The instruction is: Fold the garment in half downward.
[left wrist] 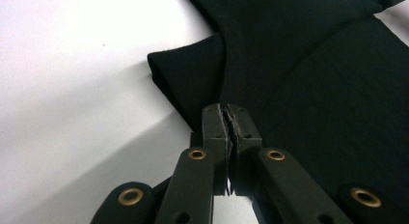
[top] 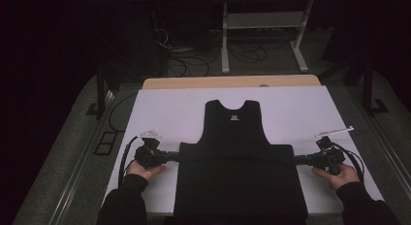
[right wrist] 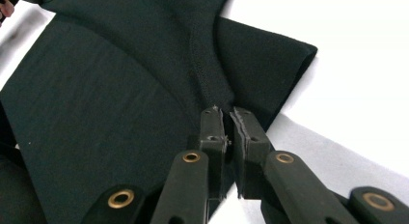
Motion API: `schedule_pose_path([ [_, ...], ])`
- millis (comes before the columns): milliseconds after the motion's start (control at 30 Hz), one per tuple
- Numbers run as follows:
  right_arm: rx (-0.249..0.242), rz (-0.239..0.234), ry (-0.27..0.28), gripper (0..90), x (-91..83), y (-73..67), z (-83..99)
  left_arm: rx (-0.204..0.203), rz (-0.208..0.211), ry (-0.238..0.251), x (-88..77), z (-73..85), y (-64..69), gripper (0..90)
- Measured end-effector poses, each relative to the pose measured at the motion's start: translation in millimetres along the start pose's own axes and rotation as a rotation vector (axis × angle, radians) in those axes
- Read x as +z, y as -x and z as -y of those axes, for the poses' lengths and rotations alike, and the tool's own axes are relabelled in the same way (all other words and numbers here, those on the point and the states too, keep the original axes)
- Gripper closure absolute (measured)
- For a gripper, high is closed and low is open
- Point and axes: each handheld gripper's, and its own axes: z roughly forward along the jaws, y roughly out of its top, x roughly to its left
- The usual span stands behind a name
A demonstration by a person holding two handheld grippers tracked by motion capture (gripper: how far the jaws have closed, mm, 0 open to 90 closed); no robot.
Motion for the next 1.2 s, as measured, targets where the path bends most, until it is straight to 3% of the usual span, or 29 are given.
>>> schedule_pose_path([
  [400,0.023,-0.004,-0.029,80.3,1.5,1.4,1.5,0.000,0.005,-0.027,2.9,0.8,-0.2,86.2],
  [500,0.025,0.005,-0.015,79.4,-0.8,1.9,1.4,-0.004,0.004,-0.019,2.1,0.6,-0.8,86.0],
  [767,0.022,0.023,-0.015,68.0,-1.1,2.2,1.4,-0.001,-0.005,-0.007,1.9,0.6,-1.2,84.1],
  [1000,0.017,0.037,0.011,56.7,-2.3,3.6,0.6,-0.002,-0.010,0.020,-1.5,-0.1,-2.4,74.1],
  [1200,0.010,0.047,0.033,50.1,-4.8,3.2,-0.5,0.000,-0.039,0.048,-3.9,-0.4,-3.2,64.7],
])
